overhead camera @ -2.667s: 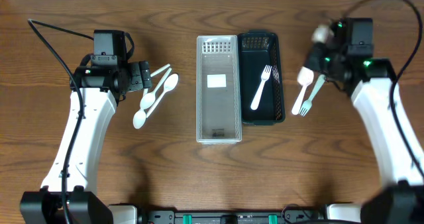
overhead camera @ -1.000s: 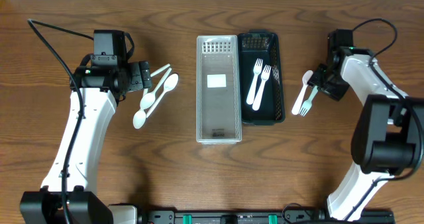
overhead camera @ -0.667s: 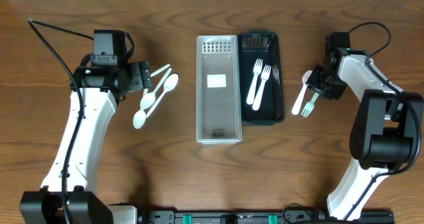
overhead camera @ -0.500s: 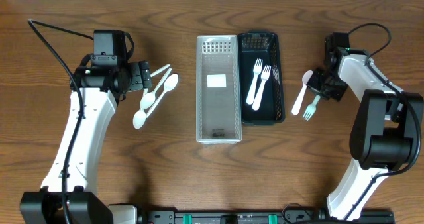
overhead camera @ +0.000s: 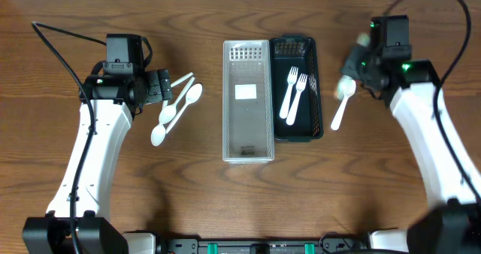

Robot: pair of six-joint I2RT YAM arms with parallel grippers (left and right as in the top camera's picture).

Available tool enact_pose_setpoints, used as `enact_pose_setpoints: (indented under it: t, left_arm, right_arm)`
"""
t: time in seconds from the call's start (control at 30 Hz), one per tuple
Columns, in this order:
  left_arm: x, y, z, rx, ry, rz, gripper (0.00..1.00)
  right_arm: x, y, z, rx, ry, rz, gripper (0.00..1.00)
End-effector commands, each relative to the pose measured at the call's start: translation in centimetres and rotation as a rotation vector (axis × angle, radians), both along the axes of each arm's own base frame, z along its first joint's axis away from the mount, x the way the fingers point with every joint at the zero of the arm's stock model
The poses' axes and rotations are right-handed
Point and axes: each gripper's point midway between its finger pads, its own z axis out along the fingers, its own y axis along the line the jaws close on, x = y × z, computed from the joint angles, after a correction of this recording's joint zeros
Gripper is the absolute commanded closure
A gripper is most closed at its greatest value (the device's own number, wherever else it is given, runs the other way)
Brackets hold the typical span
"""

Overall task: Pack container
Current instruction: 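Grasp the mint-green fork with the right gripper, then drop the mint-green fork into the green basket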

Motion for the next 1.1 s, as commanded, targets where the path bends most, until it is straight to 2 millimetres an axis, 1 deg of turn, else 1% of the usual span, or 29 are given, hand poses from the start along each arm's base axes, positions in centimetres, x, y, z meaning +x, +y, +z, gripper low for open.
enact_pose_setpoints:
  t: [0.0, 0.03, 0.1, 0.17, 0.2, 0.27, 0.3, 0.33, 0.4, 0.43, 0.5, 0.53, 0.6, 0.63, 0.67, 0.73, 0.8, 0.87, 0.9, 0.97, 1.07]
  left_arm:
    - [0.3, 0.4, 0.4, 0.022, -0.007, -0.002, 0.02]
    - [0.3, 0.5, 0.4, 0.022, -0.007, -0.002, 0.02]
    - [0.3, 0.4, 0.4, 0.022, -0.007, -0.002, 0.02]
    - [0.3, 0.4, 0.4, 0.022, -0.007, -0.002, 0.02]
    - [0.3, 0.5, 0.4, 0.022, -0.007, -0.001, 0.02]
    - [0.3, 0.4, 0.4, 0.021, -0.007, -0.002, 0.02]
    - [0.3, 0.5, 0.4, 0.022, -0.007, -0.001, 0.02]
    - [0.3, 0.4, 0.4, 0.021, -0.007, -0.002, 0.02]
    - [0.3, 0.4, 0.4, 0.021, -0.007, -0.002, 0.02]
    - [0.3, 0.4, 0.4, 0.022, -0.007, -0.002, 0.02]
    - [0.3, 0.5, 0.4, 0.022, -0.007, -0.002, 0.02]
    - [0.3, 0.4, 0.4, 0.022, -0.007, -0.002, 0.02]
    - [0.3, 0.4, 0.4, 0.022, -0.007, -0.002, 0.02]
    - [0.3, 0.4, 0.4, 0.022, -0.007, -0.002, 0.02]
    - [0.3, 0.5, 0.4, 0.022, -0.007, -0.001, 0.02]
    - [0.3, 0.5, 0.4, 0.022, -0.007, -0.001, 0.02]
    - [0.3, 0.5, 0.4, 0.022, -0.007, -0.002, 0.02]
    - [0.3, 0.5, 0.4, 0.022, -0.007, -0.002, 0.02]
    - [0.3, 0.5, 0.4, 0.022, -0.007, -0.002, 0.02]
    - [0.3, 0.4, 0.4, 0.021, -0.007, -0.002, 0.02]
    - [0.3, 0.4, 0.4, 0.022, -0.007, -0.002, 0.02]
  right_arm:
    - [-0.4, 5.9, -0.5, 0.045, -0.004, 0.183, 0.99]
    - [-0.3, 7.2, -1.0, 0.046, 0.001, 0.210, 0.99]
    - [-0.2, 9.3, -3.2, 0.048, 0.045, 0.237, 0.99]
    - [-0.1, 10.7, -6.4, 0.030, 0.108, 0.259, 0.99]
    - [-0.1, 11.1, -8.2, 0.019, 0.144, 0.257, 0.99]
    - [0.2, 11.5, -11.1, 0.009, 0.195, 0.261, 0.99]
    - [0.2, 11.6, -11.9, 0.007, 0.209, 0.261, 0.99]
    - [0.2, 11.6, -12.3, 0.007, 0.218, 0.262, 0.96]
    - [0.2, 11.3, -11.8, 0.003, 0.216, 0.262, 0.69]
    - [0.2, 11.1, -11.1, -0.002, 0.205, 0.269, 0.62]
    - [0.6, 10.0, -8.7, -0.029, 0.165, 0.263, 0.52]
    - [0.8, 8.7, -7.4, -0.051, 0.143, 0.225, 0.49]
    - [1.0, 5.9, -5.1, -0.087, 0.100, 0.144, 0.38]
    - [1.1, 4.0, -4.0, -0.103, 0.081, 0.089, 0.33]
    - [1.1, 2.3, -3.1, -0.114, 0.068, 0.046, 0.32]
    - [0.8, -1.0, -2.2, -0.119, 0.067, -0.029, 0.32]
    - [0.4, -3.9, -2.6, -0.107, 0.103, -0.110, 0.33]
    - [-0.4, -6.2, -4.1, -0.087, 0.170, -0.192, 0.35]
    - [-0.7, -7.0, -4.9, -0.079, 0.202, -0.220, 0.36]
    - [-1.2, -7.8, -6.9, -0.069, 0.270, -0.265, 0.38]
    - [-1.2, -7.3, -10.2, -0.057, 0.355, -0.274, 0.39]
